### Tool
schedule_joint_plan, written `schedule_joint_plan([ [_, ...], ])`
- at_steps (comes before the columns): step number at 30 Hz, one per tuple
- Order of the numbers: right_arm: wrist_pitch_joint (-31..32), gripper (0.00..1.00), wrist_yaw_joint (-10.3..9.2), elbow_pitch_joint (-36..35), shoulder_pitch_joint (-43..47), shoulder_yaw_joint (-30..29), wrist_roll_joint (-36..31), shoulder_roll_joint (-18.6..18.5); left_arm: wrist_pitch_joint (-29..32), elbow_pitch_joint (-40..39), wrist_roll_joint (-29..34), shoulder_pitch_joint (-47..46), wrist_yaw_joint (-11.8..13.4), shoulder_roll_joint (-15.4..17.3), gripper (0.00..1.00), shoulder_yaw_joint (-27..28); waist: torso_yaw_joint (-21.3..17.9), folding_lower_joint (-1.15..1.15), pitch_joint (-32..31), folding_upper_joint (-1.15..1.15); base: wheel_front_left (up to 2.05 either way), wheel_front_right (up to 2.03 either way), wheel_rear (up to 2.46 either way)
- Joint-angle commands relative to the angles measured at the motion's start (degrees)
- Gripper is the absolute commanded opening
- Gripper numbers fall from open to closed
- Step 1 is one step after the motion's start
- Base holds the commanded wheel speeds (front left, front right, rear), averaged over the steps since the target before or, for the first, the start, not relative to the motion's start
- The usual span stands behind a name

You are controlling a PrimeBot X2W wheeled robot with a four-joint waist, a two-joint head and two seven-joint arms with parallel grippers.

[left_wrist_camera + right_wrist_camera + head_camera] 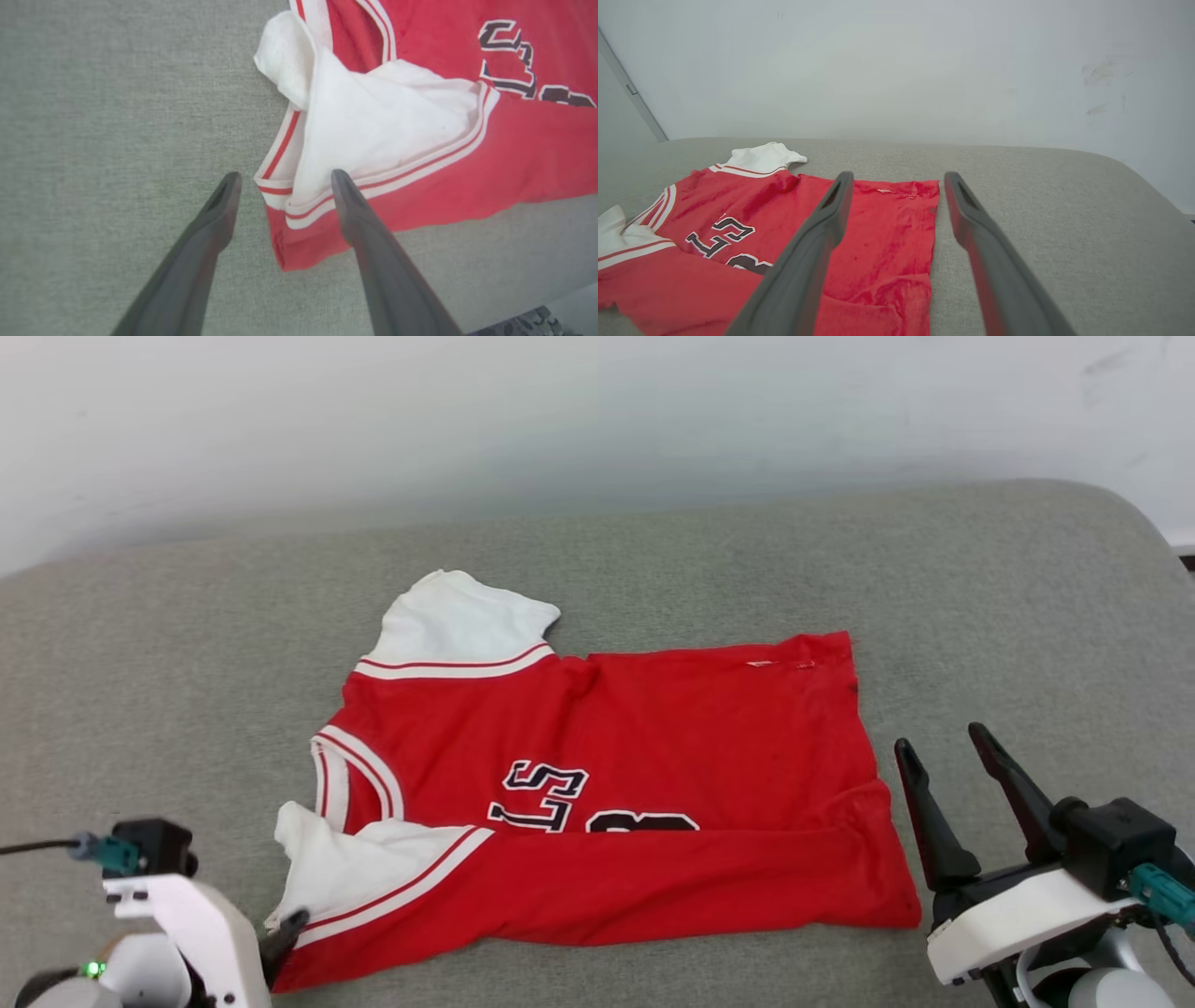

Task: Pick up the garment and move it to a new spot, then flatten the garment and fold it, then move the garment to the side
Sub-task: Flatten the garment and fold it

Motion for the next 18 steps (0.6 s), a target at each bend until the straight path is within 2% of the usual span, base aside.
schedule_joint_plan([
  [1, 0.1, 1.0, -0.04, -0.7, 0.7, -0.1, -0.2, 0.8, 1.9, -0.6, -1.0, 1.4, 0.6, 0.7, 1.0, -0.5, -1.0, 0.0, 0.8, 0.0, 0.0, 0.0, 0.0],
  [5, 0.3, 1.0, -0.04, -1.6, 1.1, 0.2, 0.2, 1.7, 4.7, -0.4, -2.7, 2.8, 1.5, 1.4, 1.0, -1.0, -2.3, 0.0, 2.2, 0.0, 0.0, 0.0, 0.0],
  [10, 1.0, 1.0, -0.04, -1.3, 0.7, 0.1, 0.8, 2.2, 7.5, 1.8, -3.8, 2.8, 0.9, -0.3, 1.0, -2.6, -3.3, 0.0, 3.6, 0.0, 0.0, 0.0, 0.0],
  [11, 1.0, 1.0, -0.04, -1.4, 0.5, 0.2, 1.1, 2.2, 8.1, 2.4, -4.1, 2.8, 0.5, -0.8, 0.95, -3.2, -3.4, 0.0, 3.8, 0.0, 0.0, 0.0, 0.0],
  [12, 1.0, 1.0, -0.04, -1.5, 0.3, 0.2, 1.4, 2.2, 8.4, 2.9, -4.7, 2.8, 0.0, -1.9, 0.44, -3.6, -3.5, 0.0, 3.9, 0.0, 0.0, 0.0, 0.0],
  [13, 1.5, 1.0, -0.04, -1.5, 0.3, 0.0, 1.5, 2.2, 8.3, 3.4, -5.0, 2.6, -0.6, -2.8, 0.13, -3.8, -3.6, 0.0, 4.0, 0.0, 0.0, 0.0, 0.0],
  [14, 1.6, 1.0, -0.04, -1.6, 0.3, -0.2, 1.6, 2.0, 8.5, 3.8, -5.1, 2.5, -1.2, -3.5, 0.0, -4.2, -3.6, 0.0, 4.1, 0.0, 0.0, 0.0, 0.0],
  [18, 2.8, 1.0, -0.04, -2.1, 1.1, -1.7, 2.2, 1.4, 7.9, 5.7, -4.3, 1.7, -2.7, -4.5, 0.0, -5.1, -3.0, 0.0, 3.6, 0.0, 0.0, 0.0, 0.0],
])
